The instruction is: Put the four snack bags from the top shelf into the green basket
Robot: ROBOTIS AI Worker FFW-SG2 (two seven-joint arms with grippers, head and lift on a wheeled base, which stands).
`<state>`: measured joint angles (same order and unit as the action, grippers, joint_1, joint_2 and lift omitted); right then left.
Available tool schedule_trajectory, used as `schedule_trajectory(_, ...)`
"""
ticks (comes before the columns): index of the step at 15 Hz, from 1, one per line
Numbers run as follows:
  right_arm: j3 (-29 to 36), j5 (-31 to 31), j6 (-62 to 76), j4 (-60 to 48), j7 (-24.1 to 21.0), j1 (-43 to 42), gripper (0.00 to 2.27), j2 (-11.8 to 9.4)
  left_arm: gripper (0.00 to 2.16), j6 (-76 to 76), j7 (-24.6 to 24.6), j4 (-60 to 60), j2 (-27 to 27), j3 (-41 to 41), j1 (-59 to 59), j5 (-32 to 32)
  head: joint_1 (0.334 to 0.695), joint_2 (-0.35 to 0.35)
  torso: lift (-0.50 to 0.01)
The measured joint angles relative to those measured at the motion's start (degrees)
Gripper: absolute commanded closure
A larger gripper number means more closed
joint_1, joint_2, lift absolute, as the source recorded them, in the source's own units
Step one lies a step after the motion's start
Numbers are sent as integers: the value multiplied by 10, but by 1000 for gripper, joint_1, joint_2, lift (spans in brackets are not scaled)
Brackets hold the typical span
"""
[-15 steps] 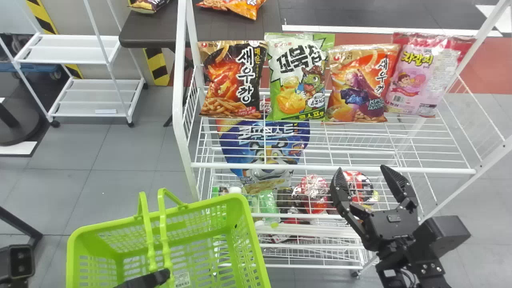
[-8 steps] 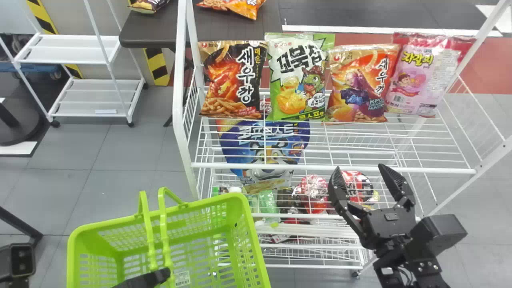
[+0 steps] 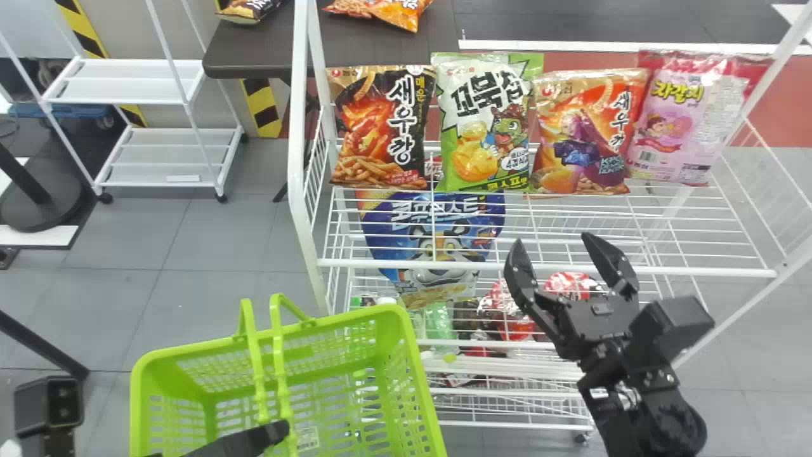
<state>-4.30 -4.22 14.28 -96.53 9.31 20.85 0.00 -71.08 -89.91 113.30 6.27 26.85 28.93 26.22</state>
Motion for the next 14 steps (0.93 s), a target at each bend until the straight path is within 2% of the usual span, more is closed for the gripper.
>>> schedule_trajectory(4,-35,1,-95,27,-12,-91,103,0,2145,-1,0,-4,13,-9,-3,3,695,96,0)
schedule_trajectory(8,-69,-7,-150,82,-32,-180,100,0,2145,-3,0,-8,26,-34,-22,6,695,109,0)
schedule_trajectory(14,-126,-86,-137,224,-19,-320,103,0,2145,-6,0,-6,33,-37,-22,13,695,173,0)
